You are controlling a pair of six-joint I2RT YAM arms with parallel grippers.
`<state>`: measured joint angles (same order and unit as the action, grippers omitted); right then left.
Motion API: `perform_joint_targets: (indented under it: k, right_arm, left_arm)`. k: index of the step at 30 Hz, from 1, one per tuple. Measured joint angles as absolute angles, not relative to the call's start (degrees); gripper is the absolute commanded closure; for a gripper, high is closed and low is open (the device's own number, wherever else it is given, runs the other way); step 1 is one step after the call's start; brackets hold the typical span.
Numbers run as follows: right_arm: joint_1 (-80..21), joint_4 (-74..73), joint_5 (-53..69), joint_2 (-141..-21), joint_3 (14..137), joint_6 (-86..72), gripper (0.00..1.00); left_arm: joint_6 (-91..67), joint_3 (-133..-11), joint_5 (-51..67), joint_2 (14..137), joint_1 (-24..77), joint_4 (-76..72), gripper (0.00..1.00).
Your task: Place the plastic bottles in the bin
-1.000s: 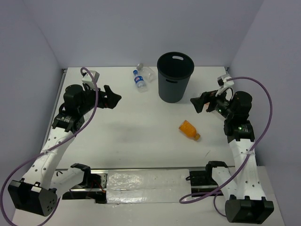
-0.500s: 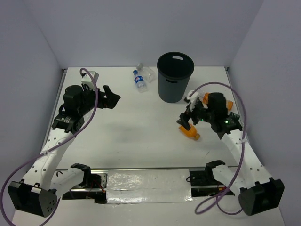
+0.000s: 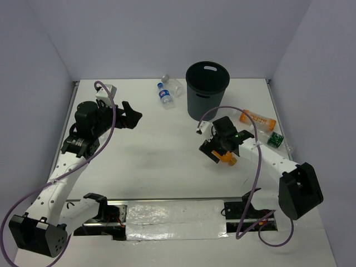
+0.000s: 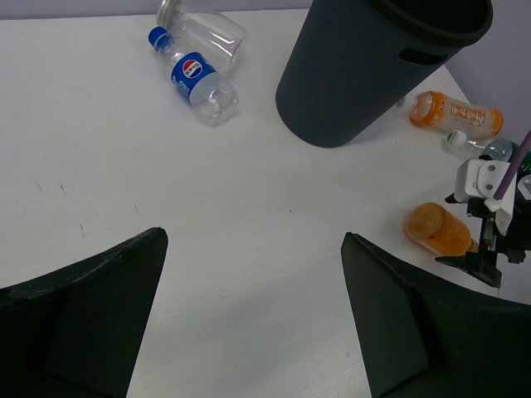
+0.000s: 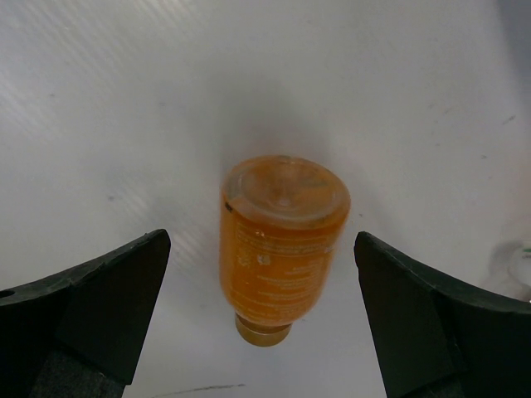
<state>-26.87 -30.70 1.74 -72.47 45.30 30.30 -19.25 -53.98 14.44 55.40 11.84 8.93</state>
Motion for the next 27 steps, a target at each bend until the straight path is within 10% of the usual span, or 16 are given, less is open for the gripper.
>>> perform_joint_targets:
  k: [12, 15, 20, 27]
  right_arm:
    - [-26.9, -29.3, -7.0, -82.3, 45.3, 30.1, 0.15]
    - [-26.9, -29.3, -7.3, -83.2, 45.3, 30.1, 0.28]
    - [-26.9, -29.7, -5.3, -80.8, 45.5, 30.0, 0.85]
    - [-26.9, -33.0, 4.8, -70.4, 52.4, 31.1, 0.79]
  left_arm:
    - [-19.2, -54.0, 14.5, 55.4, 11.8, 8.9, 0.01]
    - [-19.2, -54.0, 14.7, 55.4, 11.8, 8.9, 0.01]
    - [-19.3, -54.0, 14.9, 55.4, 11.8, 8.9, 0.00]
    - [-19.4, -54.0, 15.0, 55.4, 12.0, 8.9, 0.01]
